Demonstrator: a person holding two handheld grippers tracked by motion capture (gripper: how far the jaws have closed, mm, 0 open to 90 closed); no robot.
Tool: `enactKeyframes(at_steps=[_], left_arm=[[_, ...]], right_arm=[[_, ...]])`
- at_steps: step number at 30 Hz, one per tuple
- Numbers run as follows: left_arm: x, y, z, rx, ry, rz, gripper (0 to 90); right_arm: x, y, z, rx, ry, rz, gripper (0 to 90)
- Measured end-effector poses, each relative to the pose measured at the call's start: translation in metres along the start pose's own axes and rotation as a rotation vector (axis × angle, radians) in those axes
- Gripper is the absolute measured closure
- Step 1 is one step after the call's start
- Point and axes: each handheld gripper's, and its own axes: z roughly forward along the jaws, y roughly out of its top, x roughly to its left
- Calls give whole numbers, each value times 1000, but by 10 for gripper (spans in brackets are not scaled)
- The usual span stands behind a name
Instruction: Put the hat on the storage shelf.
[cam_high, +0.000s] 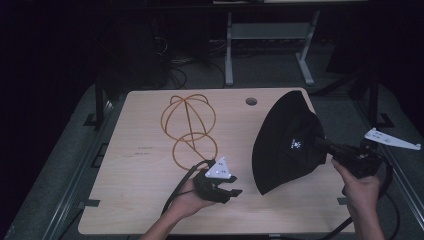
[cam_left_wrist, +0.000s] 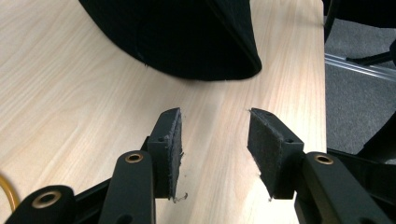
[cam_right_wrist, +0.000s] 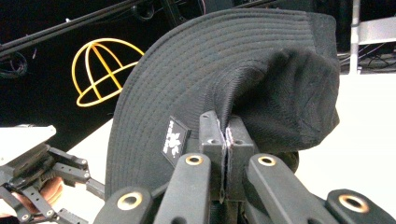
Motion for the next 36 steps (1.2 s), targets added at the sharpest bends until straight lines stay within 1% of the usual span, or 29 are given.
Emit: enactKeyframes(at_steps=[3, 4, 5, 8, 9, 10, 11, 13, 16, 20, 23, 26, 27, 28, 29, 30, 32, 33, 36], left_arm=[[1, -5, -2, 1, -1, 9, 520], [1, -5, -2, 1, -1, 9, 518], [0, -8, -4, 0, -4, 8, 516], [-1, -11, -6, 0, -6, 3, 492], [-2, -14, -7, -6, -12, -4, 486], [-2, -14, -7, -6, -12, -4, 477], [-3, -16, -7, -7, -14, -10, 471], [-2, -20, -9, 2, -17, -4, 460], [-3, -23, -9, -2, -23, -14, 453], [-2, -28, -12, 0, -25, -13, 438], [-2, -33, -13, 0, -25, -9, 421], [-2, -35, -13, 2, -29, -12, 415], [-3, -38, -13, 4, -29, -11, 405], [-3, -38, -13, 4, -29, -11, 402], [-2, -38, -13, 10, -30, -3, 402], [-2, -40, -14, 5, -32, -7, 396], [-2, -41, -14, 2, -32, -11, 392], [-2, -42, -14, 0, -31, -6, 391], [-2, -42, -16, -4, -30, 0, 388]], right_arm=[[3, 8, 2, 19, -9, -30, 887], [3, 8, 2, 19, -9, -30, 887], [5, 13, 3, 24, -10, -40, 887], [7, 16, 3, 30, -13, -51, 887], [9, 20, 4, 41, -18, -60, 887], [9, 20, 4, 41, -18, -60, 887], [10, 24, 4, 46, -17, -67, 887], [11, 28, 4, 49, -19, -75, 887], [12, 31, 5, 55, -17, -83, 887], [13, 38, 7, 60, -19, -87, 887], [16, 46, 9, 69, -15, -102, 887], [18, 49, 9, 73, -10, -108, 887], [19, 54, 10, 78, -12, -116, 887], [19, 54, 10, 78, -12, -116, 887], [20, 56, 10, 79, -9, -118, 886], [23, 61, 11, 82, -4, -129, 886], [24, 63, 11, 82, -2, -135, 886], [26, 68, 12, 88, 1, -143, 886], [29, 72, 14, 94, 7, -155, 886]])
